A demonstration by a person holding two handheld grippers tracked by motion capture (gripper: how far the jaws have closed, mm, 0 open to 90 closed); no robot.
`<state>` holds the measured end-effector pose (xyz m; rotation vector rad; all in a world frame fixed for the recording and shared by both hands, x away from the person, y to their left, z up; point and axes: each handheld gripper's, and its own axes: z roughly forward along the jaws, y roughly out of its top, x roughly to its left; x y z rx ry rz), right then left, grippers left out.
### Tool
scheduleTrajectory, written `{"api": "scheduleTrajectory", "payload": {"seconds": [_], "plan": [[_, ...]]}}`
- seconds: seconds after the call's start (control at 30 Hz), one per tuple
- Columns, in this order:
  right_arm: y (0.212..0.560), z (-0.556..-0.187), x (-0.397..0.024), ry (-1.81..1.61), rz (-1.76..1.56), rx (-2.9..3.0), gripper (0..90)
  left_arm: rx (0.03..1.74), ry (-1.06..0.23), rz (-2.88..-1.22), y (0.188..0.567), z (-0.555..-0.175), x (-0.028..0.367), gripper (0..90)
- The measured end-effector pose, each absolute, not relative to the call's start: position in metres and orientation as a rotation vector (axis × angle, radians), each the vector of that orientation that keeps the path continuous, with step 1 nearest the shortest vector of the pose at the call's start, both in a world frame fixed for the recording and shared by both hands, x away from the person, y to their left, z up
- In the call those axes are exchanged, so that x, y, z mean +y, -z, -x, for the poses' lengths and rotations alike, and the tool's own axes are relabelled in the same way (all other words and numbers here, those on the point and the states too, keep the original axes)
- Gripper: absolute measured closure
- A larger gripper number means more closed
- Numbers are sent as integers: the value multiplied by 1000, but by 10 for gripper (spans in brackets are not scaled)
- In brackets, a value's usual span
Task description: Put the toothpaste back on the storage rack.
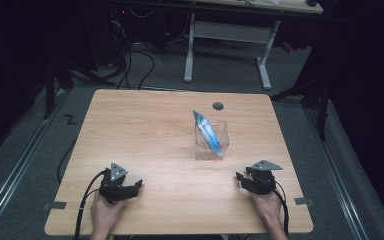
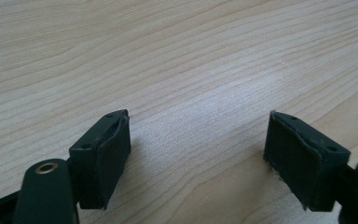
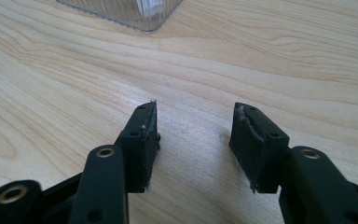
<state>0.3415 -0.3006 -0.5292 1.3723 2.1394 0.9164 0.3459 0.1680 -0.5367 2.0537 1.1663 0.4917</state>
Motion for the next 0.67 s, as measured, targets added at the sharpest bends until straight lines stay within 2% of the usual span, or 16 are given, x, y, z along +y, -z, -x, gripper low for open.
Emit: {"api": "scheduleTrajectory", "payload": {"seconds": [0.23, 0.67], "plan": [[531, -341, -300, -916, -1349, 2147, 406, 1166, -492, -2053, 537, -346, 168, 230], [531, -340, -299, -914, -1358, 2145, 382, 1167, -492, -2054, 537, -346, 168, 231]]}}
